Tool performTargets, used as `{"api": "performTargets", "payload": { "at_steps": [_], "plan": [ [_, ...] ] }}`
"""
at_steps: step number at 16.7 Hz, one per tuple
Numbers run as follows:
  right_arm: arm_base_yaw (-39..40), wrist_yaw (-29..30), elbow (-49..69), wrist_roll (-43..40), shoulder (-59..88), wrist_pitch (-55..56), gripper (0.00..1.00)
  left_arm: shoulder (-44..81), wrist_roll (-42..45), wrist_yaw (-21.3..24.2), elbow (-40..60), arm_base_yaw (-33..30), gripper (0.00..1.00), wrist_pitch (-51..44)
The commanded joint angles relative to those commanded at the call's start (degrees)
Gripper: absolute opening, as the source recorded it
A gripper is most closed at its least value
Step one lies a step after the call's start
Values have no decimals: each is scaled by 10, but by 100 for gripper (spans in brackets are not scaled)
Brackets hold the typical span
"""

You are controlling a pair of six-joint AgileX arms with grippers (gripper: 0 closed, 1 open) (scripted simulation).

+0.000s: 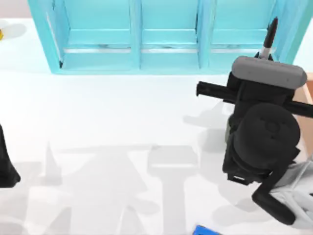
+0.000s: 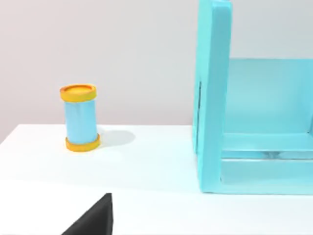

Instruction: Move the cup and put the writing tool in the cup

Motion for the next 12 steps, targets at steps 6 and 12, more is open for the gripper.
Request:
{"api": "performTargets", "payload": {
  "at_steps": [6, 12],
  "plan": [
    [0, 0, 0, 0, 0, 0, 53, 0, 0, 0, 0, 0, 100, 0],
    [0, 0, 0, 0, 0, 0, 98, 0, 0, 0, 0, 0, 100, 0]
  ]
}}
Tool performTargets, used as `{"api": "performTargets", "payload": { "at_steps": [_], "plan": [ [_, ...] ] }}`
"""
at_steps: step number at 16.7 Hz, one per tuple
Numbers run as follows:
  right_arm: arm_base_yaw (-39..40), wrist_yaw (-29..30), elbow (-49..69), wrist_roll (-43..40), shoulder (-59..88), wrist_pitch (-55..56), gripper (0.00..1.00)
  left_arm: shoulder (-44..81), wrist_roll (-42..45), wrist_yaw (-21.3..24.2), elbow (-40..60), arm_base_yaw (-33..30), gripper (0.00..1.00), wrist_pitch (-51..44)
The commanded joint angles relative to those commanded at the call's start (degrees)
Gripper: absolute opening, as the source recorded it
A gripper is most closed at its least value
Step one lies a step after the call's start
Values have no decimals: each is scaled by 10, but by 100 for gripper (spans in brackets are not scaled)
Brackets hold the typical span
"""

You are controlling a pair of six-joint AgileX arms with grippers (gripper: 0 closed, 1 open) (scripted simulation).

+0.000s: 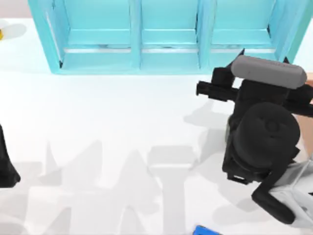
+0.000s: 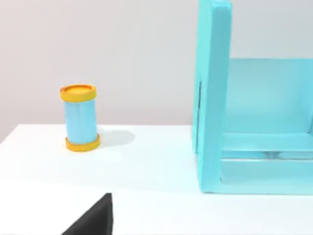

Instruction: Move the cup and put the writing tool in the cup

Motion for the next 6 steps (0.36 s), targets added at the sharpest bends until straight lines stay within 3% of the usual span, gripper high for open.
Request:
{"api": "performTargets", "payload": {
  "at_steps": [6],
  "plan": [
    [0, 0, 0, 0, 0, 0, 100, 0, 0, 0, 0, 0, 100, 0]
  ]
}}
